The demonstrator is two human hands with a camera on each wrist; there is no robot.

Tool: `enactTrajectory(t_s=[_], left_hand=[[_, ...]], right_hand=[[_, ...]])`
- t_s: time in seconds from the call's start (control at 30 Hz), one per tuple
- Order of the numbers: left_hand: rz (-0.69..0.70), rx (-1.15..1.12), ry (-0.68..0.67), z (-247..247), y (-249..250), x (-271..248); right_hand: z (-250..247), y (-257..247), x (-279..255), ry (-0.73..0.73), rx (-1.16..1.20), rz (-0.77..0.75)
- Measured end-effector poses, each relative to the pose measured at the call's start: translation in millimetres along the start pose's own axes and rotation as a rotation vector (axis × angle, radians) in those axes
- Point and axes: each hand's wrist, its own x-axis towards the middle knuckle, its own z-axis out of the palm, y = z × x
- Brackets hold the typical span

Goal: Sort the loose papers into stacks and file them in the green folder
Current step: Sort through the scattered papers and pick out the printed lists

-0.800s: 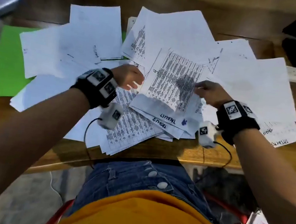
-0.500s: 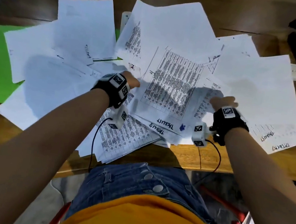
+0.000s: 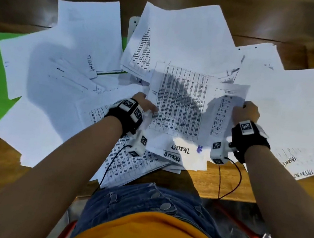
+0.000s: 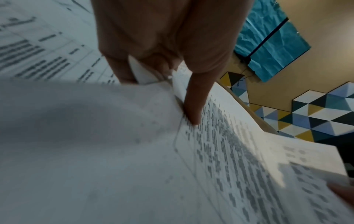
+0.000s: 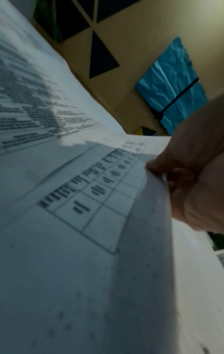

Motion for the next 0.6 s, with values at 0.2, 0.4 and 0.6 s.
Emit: enactTrajectory(t_s=[0.2,0.4,0.6], left_hand=[[0.043,-0.06,0.076,1,-16,-10],[-0.014,-0.4,0.028,-12,-40,-13],[-0.024,-0.429,-0.052,-8,-51,-13]], right_hand=[[4,-4,-12,0.103,0.091,-0.069],[-4,-15,-15,0.149,0.25,-0.03],[-8,-27,-24,0.23,0.398,-0.075]])
